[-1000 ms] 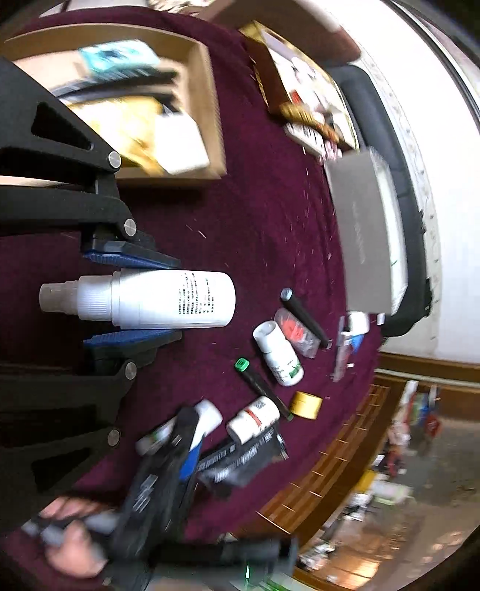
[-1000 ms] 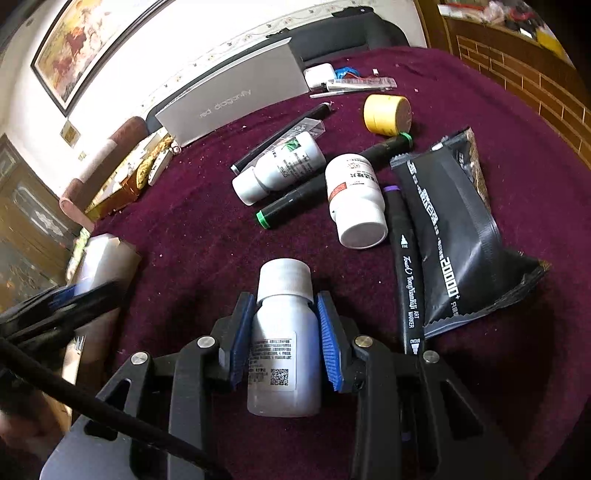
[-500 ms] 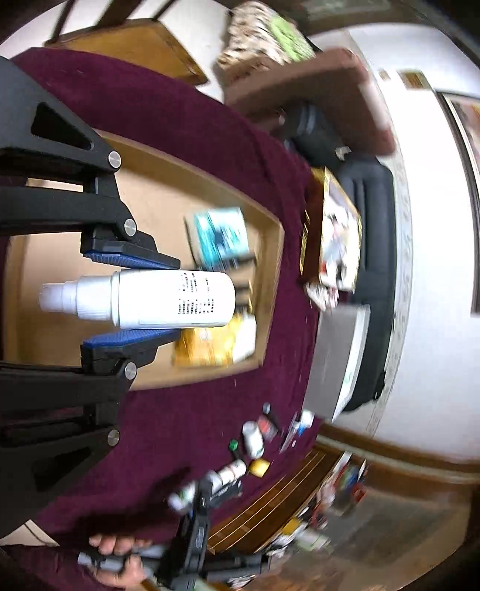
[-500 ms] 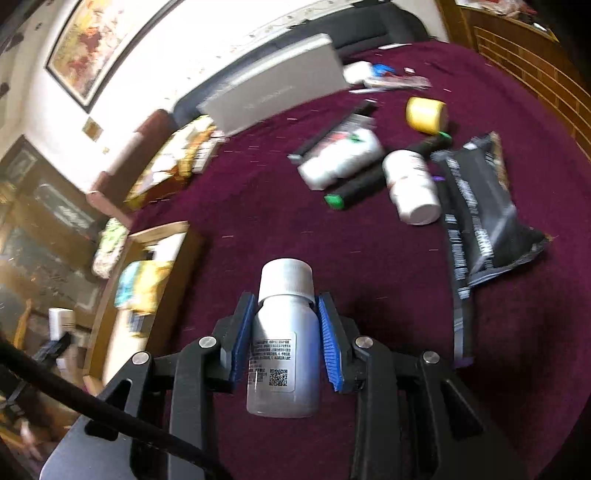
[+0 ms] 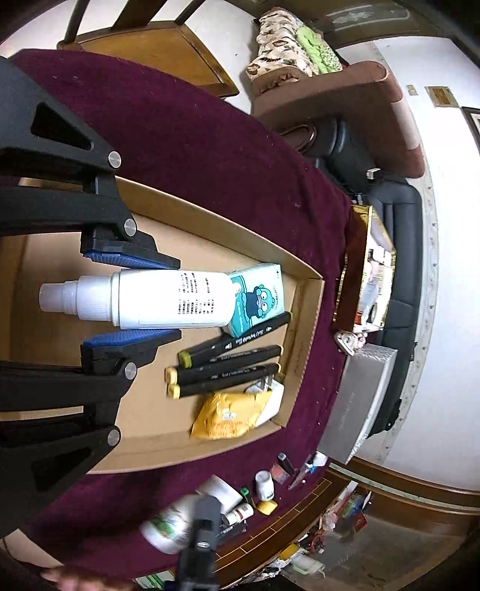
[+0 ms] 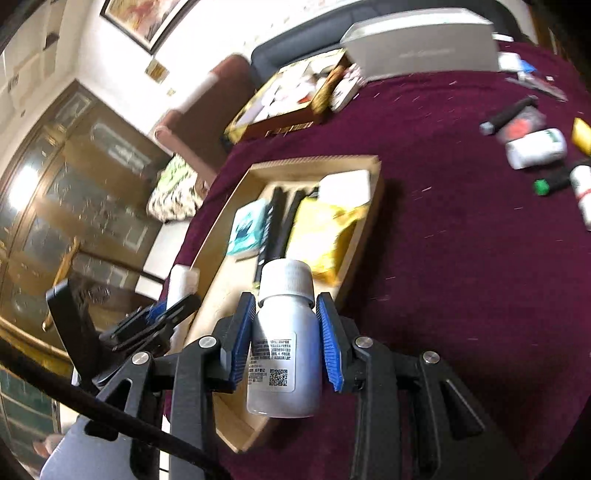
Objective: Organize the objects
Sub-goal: 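Lower the spray bottle into the tray with the left gripper while the right gripper lowers the pill bottle, then grasp the white pill bottle with red label using the right gripper, then grasp the black marker with green cap using the left gripper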
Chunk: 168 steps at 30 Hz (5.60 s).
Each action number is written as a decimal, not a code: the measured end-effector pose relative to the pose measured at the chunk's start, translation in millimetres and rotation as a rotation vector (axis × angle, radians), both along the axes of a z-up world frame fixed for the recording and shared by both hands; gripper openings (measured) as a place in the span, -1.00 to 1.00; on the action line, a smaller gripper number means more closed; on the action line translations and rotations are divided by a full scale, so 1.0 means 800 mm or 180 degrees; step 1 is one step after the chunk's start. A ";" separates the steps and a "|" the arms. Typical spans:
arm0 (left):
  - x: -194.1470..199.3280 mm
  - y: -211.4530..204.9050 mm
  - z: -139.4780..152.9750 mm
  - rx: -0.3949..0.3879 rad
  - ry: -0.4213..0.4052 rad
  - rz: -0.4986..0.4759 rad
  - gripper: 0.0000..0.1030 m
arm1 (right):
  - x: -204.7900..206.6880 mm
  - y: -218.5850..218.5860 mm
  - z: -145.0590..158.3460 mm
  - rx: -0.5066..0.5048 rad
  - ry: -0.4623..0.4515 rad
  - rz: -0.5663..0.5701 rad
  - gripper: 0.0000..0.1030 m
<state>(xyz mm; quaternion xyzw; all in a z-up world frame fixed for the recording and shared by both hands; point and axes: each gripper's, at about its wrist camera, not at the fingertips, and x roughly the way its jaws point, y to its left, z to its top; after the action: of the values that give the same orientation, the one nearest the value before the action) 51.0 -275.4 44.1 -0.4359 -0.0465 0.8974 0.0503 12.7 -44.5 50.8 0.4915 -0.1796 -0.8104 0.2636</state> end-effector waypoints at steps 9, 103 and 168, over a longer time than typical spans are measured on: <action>-0.035 -0.004 -0.032 0.0040 -0.0253 0.0046 -0.51 | -0.011 -0.069 -0.038 0.0362 -0.0105 0.0147 -0.37; 0.023 0.305 -0.054 -0.0272 -0.0195 -0.1002 0.57 | -0.110 0.259 -0.058 0.1395 -0.0131 -0.1292 -0.38; 0.001 0.292 -0.016 0.0167 -0.0025 -0.1231 -0.78 | 0.050 0.232 -0.064 0.1061 0.0302 -0.1054 -0.38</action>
<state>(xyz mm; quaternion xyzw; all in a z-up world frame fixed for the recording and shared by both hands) 51.5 -42.0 31.1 -0.4388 0.0145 0.8678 0.2329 52.5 141.2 -0.1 0.4534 -0.1089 -0.8832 0.0504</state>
